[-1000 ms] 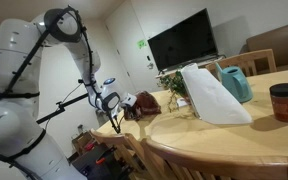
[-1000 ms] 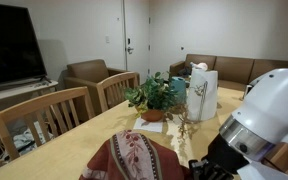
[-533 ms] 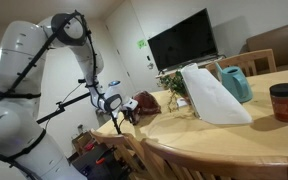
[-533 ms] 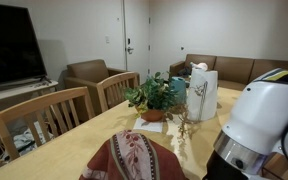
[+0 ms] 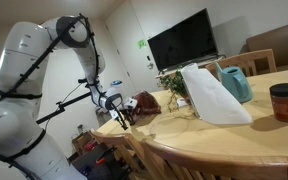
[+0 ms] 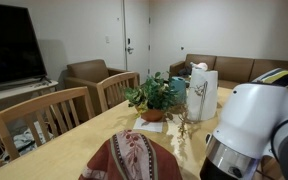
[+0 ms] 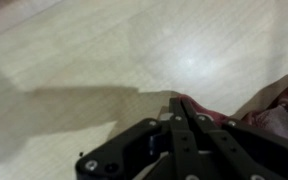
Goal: Place the towel over the white container on the left
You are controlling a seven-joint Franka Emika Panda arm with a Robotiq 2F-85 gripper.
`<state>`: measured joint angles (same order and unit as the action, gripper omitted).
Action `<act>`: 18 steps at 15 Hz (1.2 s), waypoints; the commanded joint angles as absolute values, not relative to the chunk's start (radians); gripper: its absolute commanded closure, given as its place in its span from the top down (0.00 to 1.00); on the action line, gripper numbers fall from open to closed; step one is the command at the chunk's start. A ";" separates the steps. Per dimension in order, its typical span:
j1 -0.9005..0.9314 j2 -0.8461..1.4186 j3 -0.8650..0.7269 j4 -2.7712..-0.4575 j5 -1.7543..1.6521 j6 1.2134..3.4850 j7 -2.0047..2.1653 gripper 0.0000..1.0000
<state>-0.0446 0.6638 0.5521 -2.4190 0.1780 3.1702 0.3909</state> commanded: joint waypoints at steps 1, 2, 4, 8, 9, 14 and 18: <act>-0.077 0.670 0.579 -2.401 0.208 3.127 0.320 0.36; -0.096 0.674 0.593 -2.402 0.209 3.130 0.308 0.42; -0.102 0.661 0.589 -2.408 0.224 3.126 0.311 0.58; -0.117 0.617 0.587 -2.445 0.257 3.149 0.323 0.88; -0.126 0.604 0.592 -2.458 0.265 3.156 0.325 0.95; -0.247 0.513 0.671 -2.568 0.323 3.238 0.345 1.00; -0.363 0.473 0.752 -2.623 0.316 3.300 0.376 1.00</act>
